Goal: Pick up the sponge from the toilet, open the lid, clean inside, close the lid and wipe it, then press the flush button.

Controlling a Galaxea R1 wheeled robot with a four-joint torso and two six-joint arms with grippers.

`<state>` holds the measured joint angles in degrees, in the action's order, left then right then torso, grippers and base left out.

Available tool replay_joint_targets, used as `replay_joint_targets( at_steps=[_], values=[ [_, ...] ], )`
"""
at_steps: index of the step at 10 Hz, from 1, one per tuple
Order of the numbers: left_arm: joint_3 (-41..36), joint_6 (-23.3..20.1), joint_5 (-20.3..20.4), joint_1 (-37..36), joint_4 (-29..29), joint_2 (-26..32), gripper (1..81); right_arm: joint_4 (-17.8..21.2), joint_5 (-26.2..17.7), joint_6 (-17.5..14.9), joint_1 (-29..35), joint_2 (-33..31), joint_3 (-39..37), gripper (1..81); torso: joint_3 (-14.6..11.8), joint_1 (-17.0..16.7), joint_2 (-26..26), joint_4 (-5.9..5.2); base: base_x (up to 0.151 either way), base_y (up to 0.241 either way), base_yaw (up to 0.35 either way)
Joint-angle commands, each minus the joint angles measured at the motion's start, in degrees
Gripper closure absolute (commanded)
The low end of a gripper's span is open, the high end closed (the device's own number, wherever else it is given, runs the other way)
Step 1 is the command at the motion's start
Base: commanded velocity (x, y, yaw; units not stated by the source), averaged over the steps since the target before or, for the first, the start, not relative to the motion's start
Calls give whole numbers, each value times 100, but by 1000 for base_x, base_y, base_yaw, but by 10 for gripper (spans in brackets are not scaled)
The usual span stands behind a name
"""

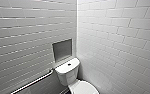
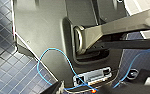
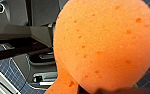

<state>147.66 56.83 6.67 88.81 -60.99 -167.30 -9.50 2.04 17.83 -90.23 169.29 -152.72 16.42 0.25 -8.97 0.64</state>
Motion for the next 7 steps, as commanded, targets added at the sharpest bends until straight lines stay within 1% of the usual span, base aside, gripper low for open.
replay_joint_targets(
  at_steps=[1, 2, 3, 4, 5, 7],
  values=[
    [-45, -14, 238, -192, 61, 241, 10, 80, -432, -43, 106, -95, 156, 811, 0, 0, 0, 0, 0, 0, 0],
    [-18, 3, 238, -192, 149, 267, 10, -17, -283, -43, 71, -349, 622, 811, 0, 0, 0, 0, 0, 0, 0],
    [17, 3, 238, -192, 325, 302, 10, -17, -107, -43, 62, -727, 1228, 811, 0, 0, 0, 0, 0, 0, 0],
    [-9, 12, 247, -192, 324, 372, 10, -25, -45, -43, 53, -1066, 1810, 811, 0, 0, 0, 0, 0, 0, 0],
    [-1, 3, 247, -192, 333, 381, 10, -44, -45, -43, 62, -1220, 2125, 811, 0, 0, 0, 0, 0, 0, 0],
    [17, -6, 230, -192, 350, 355, 10, -26, -45, -43, 53, -1211, 2161, 811, 0, 0, 0, 0, 0, 0, 0]
  ],
)
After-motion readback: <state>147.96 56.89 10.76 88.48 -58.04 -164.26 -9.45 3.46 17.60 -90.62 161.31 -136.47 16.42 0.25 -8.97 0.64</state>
